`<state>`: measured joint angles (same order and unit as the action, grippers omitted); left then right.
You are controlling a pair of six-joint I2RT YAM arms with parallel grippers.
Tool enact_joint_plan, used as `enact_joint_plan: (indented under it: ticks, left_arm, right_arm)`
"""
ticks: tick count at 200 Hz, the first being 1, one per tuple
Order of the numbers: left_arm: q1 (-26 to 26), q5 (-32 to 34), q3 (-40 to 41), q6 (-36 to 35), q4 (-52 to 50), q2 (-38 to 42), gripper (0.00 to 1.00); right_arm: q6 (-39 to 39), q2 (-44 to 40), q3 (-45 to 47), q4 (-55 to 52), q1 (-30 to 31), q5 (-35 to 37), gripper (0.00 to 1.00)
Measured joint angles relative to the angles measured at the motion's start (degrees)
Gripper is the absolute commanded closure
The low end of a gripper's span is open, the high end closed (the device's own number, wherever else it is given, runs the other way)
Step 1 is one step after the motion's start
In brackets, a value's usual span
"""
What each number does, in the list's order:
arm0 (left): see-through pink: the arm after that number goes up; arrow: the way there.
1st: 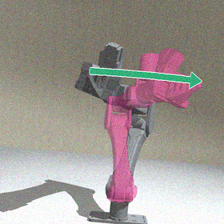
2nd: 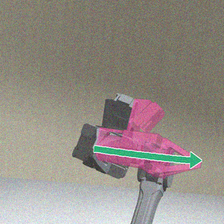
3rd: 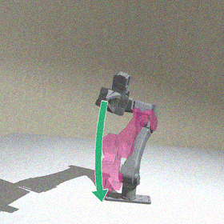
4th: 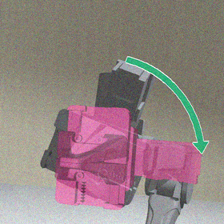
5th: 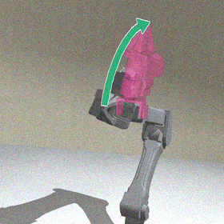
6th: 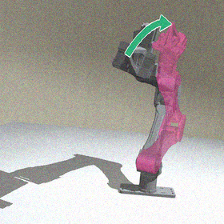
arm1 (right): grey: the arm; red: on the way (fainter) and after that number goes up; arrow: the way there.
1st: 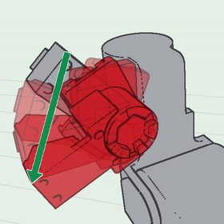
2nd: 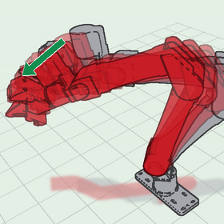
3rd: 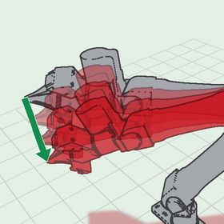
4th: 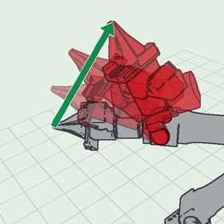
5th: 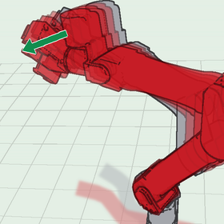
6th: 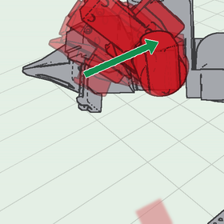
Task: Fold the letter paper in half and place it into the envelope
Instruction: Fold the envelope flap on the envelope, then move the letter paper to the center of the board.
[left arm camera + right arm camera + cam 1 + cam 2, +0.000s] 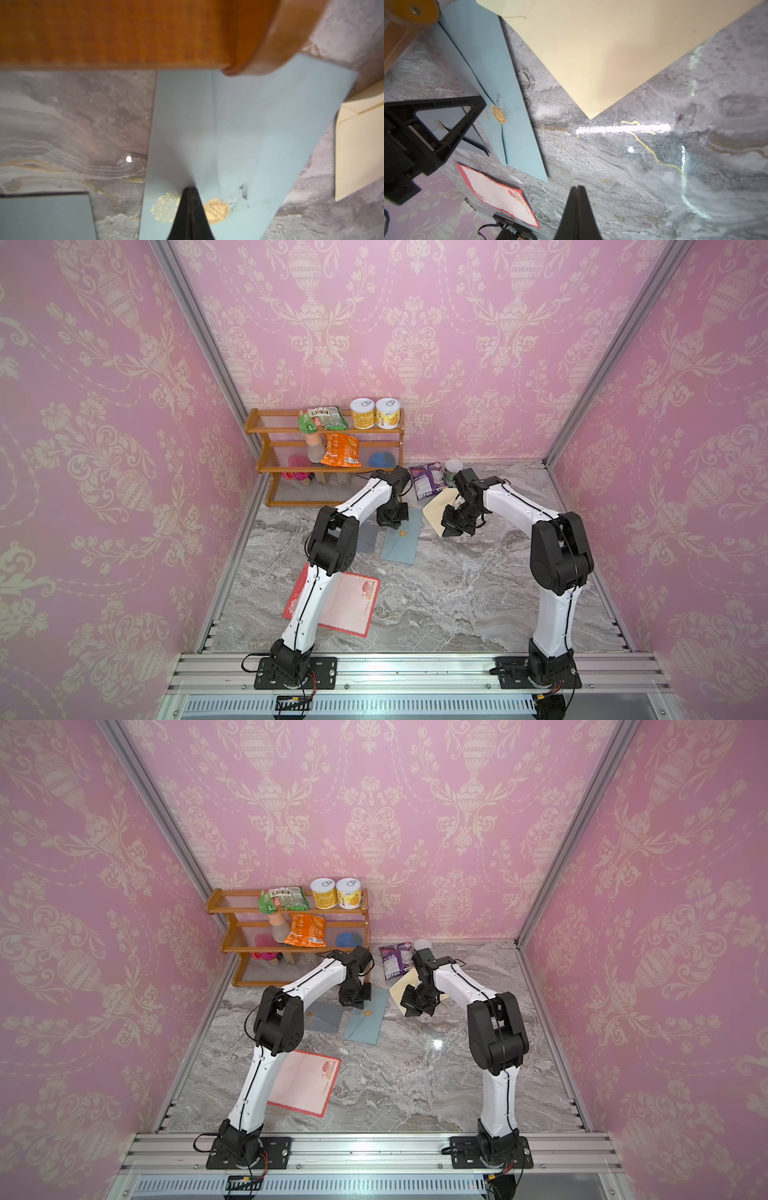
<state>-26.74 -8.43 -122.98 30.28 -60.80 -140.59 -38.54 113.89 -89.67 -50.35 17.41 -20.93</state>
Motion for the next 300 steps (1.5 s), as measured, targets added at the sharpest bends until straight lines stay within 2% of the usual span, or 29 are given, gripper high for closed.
enact_joint_plan:
  ticks: [76, 80, 86, 89, 97, 106, 109, 121, 135, 145, 174, 223, 244, 273, 287, 300]
  left_arm:
    - [0.0, 1.5, 3.1, -2.1, 1.1, 2.0, 1.00]
    - [0.0, 1.6, 3.3, -2.2, 1.0, 2.1, 0.99]
    - [-0.1, 1.7, 3.5, -2.4, 0.9, 2.4, 0.95]
    - [-0.2, 1.8, 3.7, -2.4, 0.9, 2.5, 0.92]
    - [-0.4, 1.8, 3.9, -2.5, 0.8, 3.0, 0.85]
    - [-0.8, 1.7, 4.0, -2.8, 0.6, 3.4, 0.73]
    - [-1.0, 1.8, 4.0, -3.0, 0.5, 3.7, 0.70]
    - [-1.6, 1.7, 4.0, -3.4, 0.3, 4.6, 0.49]
    - [-2.4, 1.3, 3.9, -3.3, 0.2, 5.7, 0.29]
    - [-2.8, 0.9, 3.6, -2.6, 0.2, 6.3, 0.23]
    - [-3.7, -1.4, 0.2, -2.3, -0.3, 6.1, 0.22]
    - [-4.4, -6.5, -17.4, 0.3, 0.9, -1.7, 0.24]
    - [-4.9, -7.5, -21.9, 1.4, 1.4, -5.6, 0.25]
    - [-5.2, -7.3, -20.6, 1.5, 0.2, -6.2, 0.24]
    - [-5.2, -6.1, -15.8, 0.5, 0.1, -3.6, 0.23]
    - [-5.2, -4.6, -7.5, -0.5, 0.3, 1.4, 0.20]
  right_arm:
    - [-0.1, -6.1, 3.8, 0.2, -6.5, 2.2, 1.00]
    - [-0.1, -6.4, 4.4, 0.3, -7.1, 2.4, 0.94]
    - [-0.4, -7.0, 5.4, 0.5, -8.2, 2.7, 0.77]
    - [-0.5, -7.2, 5.8, 0.5, -8.7, 2.9, 0.62]
    - [-0.6, -7.6, 6.6, 0.5, -10.1, 3.3, 0.32]
    - [-0.7, -7.7, 7.1, 0.4, -11.6, 3.9, 0.04]
    - [-0.7, -7.7, 7.2, 0.5, -12.2, 4.0, 0.01]
    - [-0.7, -7.7, 7.5, 0.7, -14.1, 4.5, 0.00]
    - [-0.7, -7.7, 7.6, 1.0, -15.8, 5.0, 0.00]
    - [-0.8, -7.6, 7.6, 1.6, -16.5, 5.0, 0.00]
    - [-1.6, -6.5, 7.3, 2.7, -16.6, 4.9, 0.00]
    - [-3.7, -5.0, 7.1, 4.5, -16.6, 4.8, 0.00]
    - [-4.1, -5.1, 7.1, 5.1, -16.6, 4.2, 0.00]
    - [-4.2, -5.4, 7.8, 6.1, -15.7, 3.3, 0.00]
    - [-4.2, -5.7, 8.1, 6.0, -13.9, 3.1, 0.00]
    - [-4.2, -6.3, 8.7, 6.0, -11.3, 3.1, 0.00]
